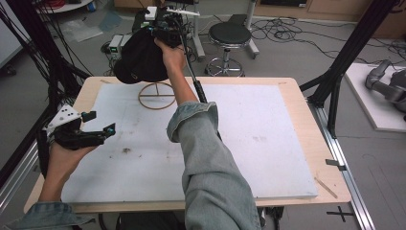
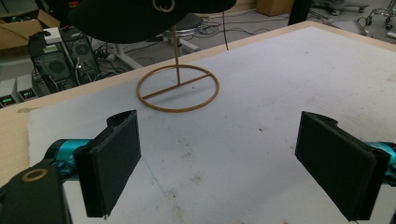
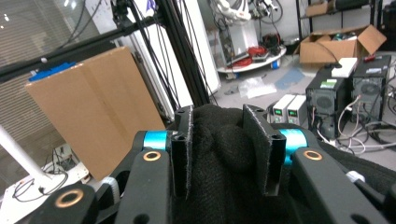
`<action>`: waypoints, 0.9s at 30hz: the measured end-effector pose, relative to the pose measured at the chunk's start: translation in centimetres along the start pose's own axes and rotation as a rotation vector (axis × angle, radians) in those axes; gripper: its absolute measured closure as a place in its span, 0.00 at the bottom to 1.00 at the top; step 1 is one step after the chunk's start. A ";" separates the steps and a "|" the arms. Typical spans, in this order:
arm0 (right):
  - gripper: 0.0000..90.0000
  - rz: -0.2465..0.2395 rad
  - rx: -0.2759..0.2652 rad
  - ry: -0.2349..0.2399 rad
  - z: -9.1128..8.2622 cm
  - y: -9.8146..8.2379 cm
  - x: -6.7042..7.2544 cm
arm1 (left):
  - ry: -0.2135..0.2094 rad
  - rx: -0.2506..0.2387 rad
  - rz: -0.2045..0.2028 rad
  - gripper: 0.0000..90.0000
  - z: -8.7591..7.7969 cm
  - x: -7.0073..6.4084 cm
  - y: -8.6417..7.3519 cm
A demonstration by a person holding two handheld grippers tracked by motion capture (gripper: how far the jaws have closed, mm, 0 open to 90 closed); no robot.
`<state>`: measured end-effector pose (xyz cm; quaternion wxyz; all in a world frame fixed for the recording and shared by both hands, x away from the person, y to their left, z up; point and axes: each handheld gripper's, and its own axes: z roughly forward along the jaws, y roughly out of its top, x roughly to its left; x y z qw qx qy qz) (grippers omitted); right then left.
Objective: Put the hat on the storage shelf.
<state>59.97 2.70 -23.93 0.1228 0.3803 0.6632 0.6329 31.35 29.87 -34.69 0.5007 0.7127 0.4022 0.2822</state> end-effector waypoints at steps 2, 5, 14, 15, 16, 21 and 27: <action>0.73 -0.005 0.016 -0.005 0.1 -0.1 -0.1 | -0.001 0.002 0.002 0.16 0.1 0.0 0.0; 0.72 -0.010 0.030 -0.007 0.3 -0.3 -0.1 | -0.002 0.006 0.002 0.16 0.1 0.0 -0.1; 0.67 0.013 0.049 0.025 0.6 -0.6 -0.4 | -0.005 0.007 0.002 0.16 0.2 -0.1 -0.1; 0.66 0.011 0.053 0.024 0.6 -0.6 -0.4 | -0.005 0.004 0.001 0.16 0.2 -0.1 -0.1; 0.65 0.009 0.057 0.024 0.7 -0.7 -0.4 | -0.004 0.004 0.000 0.16 0.2 -0.1 -0.1; 0.58 0.018 0.062 0.015 0.7 -0.8 -0.5 | -0.006 0.008 0.004 0.16 0.2 -0.1 -0.1; 0.51 0.019 0.071 0.007 0.8 -0.9 -0.7 | -0.005 0.010 0.003 0.16 0.2 -0.1 -0.1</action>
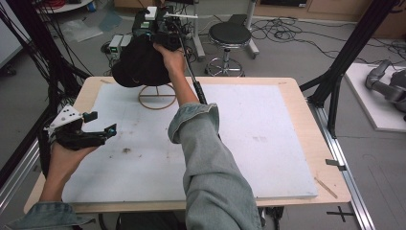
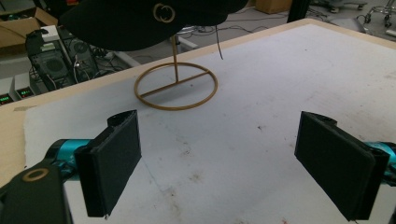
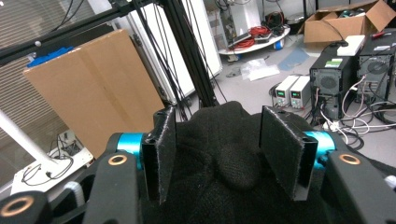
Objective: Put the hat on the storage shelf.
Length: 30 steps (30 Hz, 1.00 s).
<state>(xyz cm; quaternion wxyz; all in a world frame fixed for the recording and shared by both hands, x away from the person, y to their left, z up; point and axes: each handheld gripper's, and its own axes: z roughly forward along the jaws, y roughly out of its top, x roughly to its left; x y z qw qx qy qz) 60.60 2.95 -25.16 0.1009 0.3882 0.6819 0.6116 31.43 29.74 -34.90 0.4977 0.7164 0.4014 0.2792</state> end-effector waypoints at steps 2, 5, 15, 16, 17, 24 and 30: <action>0.48 0.002 -0.002 -0.005 -0.1 0.0 -0.1 | -0.001 0.000 0.002 0.16 0.0 0.0 0.0; 0.44 -0.008 -0.014 -0.022 -0.5 0.2 -0.1 | -0.001 -0.003 0.000 0.16 0.0 0.0 0.0; 0.35 -0.031 -0.046 -0.087 -3.9 1.2 -1.3 | -0.010 -0.004 0.005 0.16 0.5 -0.2 0.2; 0.35 -0.035 -0.047 -0.096 -4.4 1.2 -1.5 | -0.012 -0.004 0.003 0.16 0.6 -0.2 0.3; 0.34 -0.038 -0.051 -0.101 -4.9 1.2 -1.8 | -0.015 -0.003 0.007 0.16 0.7 -0.2 0.3; 0.31 -0.027 -0.062 -0.146 -8.7 0.7 -4.1 | -0.028 0.004 0.007 0.16 1.5 -0.4 0.4; 0.24 -0.022 -0.053 -0.188 -12.1 0.3 -5.7 | -0.031 0.010 0.005 0.16 2.1 -0.4 0.5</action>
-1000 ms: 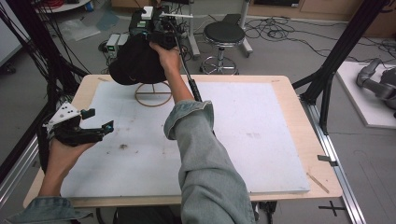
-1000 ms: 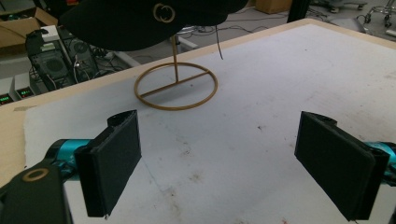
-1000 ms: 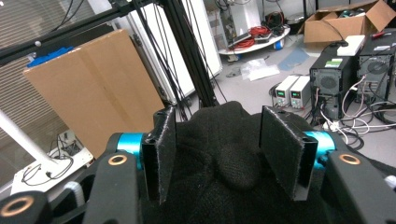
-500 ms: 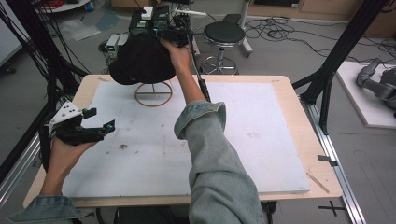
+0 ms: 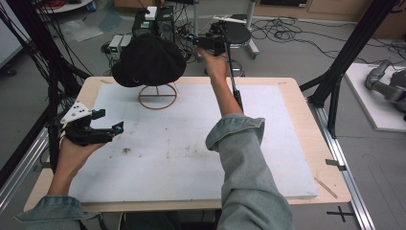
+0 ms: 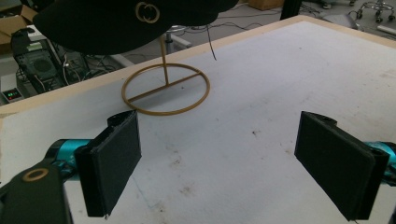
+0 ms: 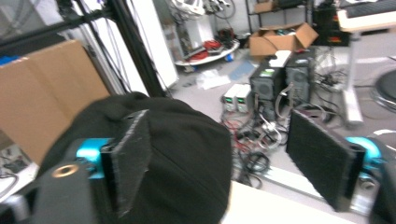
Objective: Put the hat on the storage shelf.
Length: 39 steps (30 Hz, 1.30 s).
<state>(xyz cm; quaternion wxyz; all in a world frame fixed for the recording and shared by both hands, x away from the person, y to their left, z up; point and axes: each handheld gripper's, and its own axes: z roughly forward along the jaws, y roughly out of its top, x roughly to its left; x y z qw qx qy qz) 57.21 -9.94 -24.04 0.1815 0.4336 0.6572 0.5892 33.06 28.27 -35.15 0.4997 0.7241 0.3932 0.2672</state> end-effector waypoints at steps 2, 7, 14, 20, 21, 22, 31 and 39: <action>0.24 -0.014 -0.011 -0.013 -1.3 -0.1 -0.6 | 0.003 0.001 0.000 0.16 0.2 0.1 0.0; 0.21 -0.031 -0.008 -0.042 -3.7 -0.6 -2.0 | 0.004 0.006 -0.002 0.16 0.4 0.3 0.0; 0.17 -0.075 -0.009 -0.078 -7.0 -1.5 -3.2 | 0.008 0.011 -0.003 0.16 0.8 0.3 0.0; 0.13 -0.102 0.019 -0.099 -9.5 -2.6 -3.8 | 0.009 0.022 0.001 0.16 1.0 0.3 0.0; 0.13 -0.115 0.003 -0.114 -10.0 -2.9 -3.8 | 0.010 0.023 0.002 0.16 1.1 0.2 0.0; 0.13 -0.121 0.023 -0.119 -10.4 -3.0 -3.8 | 0.011 0.025 0.003 0.16 1.1 0.2 0.0; 0.13 -0.160 0.018 -0.123 -13.8 -5.6 -3.7 | 0.012 0.029 0.006 0.16 1.2 0.2 -0.1; 0.12 -0.183 0.028 -0.147 -16.8 -7.8 -3.6 | 0.018 0.025 0.000 0.16 1.2 0.2 -0.2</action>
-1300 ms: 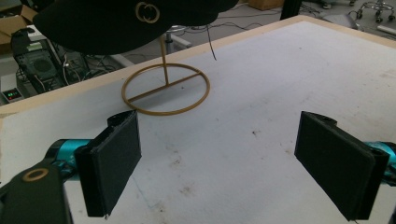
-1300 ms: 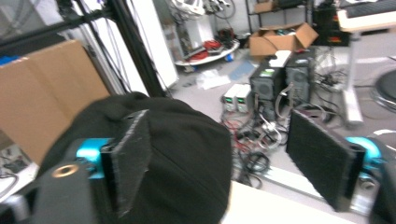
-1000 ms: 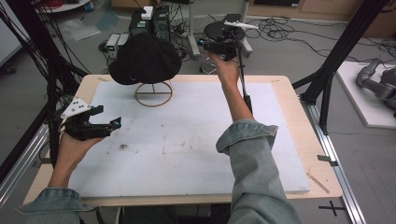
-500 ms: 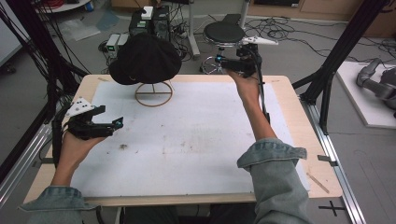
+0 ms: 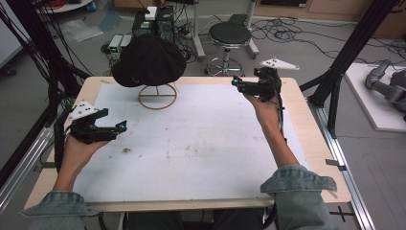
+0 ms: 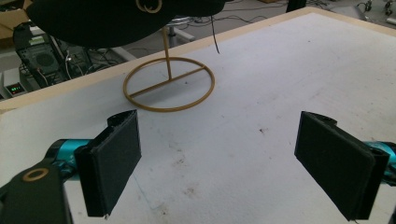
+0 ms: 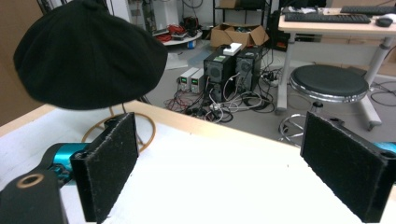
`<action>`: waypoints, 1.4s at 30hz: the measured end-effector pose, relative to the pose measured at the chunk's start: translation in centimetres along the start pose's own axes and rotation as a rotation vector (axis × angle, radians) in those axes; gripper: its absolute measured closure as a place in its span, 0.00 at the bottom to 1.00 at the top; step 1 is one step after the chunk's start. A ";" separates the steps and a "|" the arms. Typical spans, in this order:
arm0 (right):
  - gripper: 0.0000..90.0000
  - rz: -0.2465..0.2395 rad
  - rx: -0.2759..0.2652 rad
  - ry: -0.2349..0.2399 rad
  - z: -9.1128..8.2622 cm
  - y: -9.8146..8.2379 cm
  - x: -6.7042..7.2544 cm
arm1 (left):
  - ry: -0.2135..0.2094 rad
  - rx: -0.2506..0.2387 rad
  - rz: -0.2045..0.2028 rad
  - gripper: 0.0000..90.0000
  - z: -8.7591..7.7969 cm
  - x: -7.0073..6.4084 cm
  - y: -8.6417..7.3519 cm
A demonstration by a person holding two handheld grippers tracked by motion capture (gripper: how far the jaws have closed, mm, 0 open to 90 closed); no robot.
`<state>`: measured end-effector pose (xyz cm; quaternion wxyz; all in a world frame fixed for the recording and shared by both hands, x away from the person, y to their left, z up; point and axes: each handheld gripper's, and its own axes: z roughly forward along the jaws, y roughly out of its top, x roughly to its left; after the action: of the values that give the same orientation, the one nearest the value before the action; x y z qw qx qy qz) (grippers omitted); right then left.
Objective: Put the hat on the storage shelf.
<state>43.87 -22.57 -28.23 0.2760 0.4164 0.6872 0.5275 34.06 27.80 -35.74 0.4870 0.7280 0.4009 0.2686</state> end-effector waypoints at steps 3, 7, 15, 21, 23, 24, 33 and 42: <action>0.10 -0.012 0.002 -0.009 -1.2 -1.1 0.0 | 0.003 0.000 -0.001 0.16 -0.1 0.1 0.0; 0.10 0.000 0.006 -0.017 -2.4 -2.8 -0.2 | 0.008 -0.002 -0.003 0.16 -0.1 0.1 -0.1; 0.10 0.016 0.020 -0.046 -4.3 -6.6 -0.4 | 0.012 0.001 -0.008 0.16 0.1 0.1 -0.5; 0.10 0.061 0.059 -0.068 -5.2 -8.4 -1.3 | 0.021 0.001 -0.011 0.16 0.0 0.2 -0.7; 0.10 0.064 0.080 -0.074 -5.4 -8.6 -1.5 | 0.033 0.008 -0.012 0.16 0.1 0.3 -0.9; 0.10 0.070 0.078 -0.076 -5.5 -8.7 -1.5 | 0.033 0.006 -0.017 0.16 0.2 0.3 -1.0; 0.10 0.047 0.035 -0.081 -6.2 -11.4 -1.6 | 0.047 0.019 -0.013 0.16 0.5 0.4 -1.4; 0.10 0.053 0.040 -0.079 -6.4 -11.6 -1.7 | 0.062 0.004 -0.005 0.16 0.5 0.4 -1.4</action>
<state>36.23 -28.37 -37.54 0.2806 0.4603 0.6750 0.5037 34.19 28.17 -37.20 0.4737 0.7193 0.4181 0.2889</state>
